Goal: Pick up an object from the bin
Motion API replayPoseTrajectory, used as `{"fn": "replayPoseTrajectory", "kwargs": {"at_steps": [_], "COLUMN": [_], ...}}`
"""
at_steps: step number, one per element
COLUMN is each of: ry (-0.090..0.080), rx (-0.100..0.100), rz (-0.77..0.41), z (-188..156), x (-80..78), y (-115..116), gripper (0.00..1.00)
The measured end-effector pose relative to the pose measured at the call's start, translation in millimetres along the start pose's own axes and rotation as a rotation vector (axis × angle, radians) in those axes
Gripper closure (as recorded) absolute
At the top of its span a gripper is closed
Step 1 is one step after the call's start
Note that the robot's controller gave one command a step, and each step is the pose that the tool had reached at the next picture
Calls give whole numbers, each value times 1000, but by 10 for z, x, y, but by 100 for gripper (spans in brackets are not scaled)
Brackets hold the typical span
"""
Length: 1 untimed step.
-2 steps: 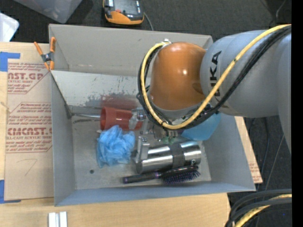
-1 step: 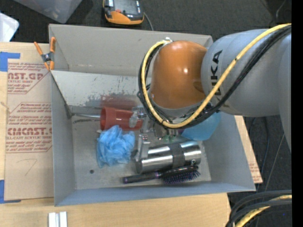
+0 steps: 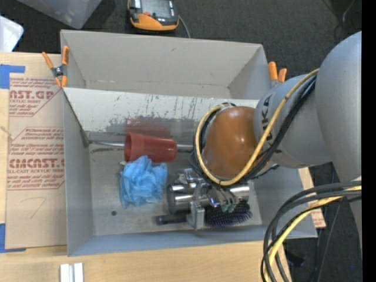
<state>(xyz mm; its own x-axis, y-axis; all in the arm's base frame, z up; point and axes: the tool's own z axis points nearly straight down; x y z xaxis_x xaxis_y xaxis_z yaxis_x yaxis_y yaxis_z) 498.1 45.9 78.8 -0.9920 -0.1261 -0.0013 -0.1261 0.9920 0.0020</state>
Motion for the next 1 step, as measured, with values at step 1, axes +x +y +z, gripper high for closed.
{"fn": "replayPoseTrajectory", "kwargs": {"at_steps": [1], "ry": [-18], "rx": [0], "rz": [-166], "z": [-491], "x": [-90], "y": [-227], "gripper": [0]}}
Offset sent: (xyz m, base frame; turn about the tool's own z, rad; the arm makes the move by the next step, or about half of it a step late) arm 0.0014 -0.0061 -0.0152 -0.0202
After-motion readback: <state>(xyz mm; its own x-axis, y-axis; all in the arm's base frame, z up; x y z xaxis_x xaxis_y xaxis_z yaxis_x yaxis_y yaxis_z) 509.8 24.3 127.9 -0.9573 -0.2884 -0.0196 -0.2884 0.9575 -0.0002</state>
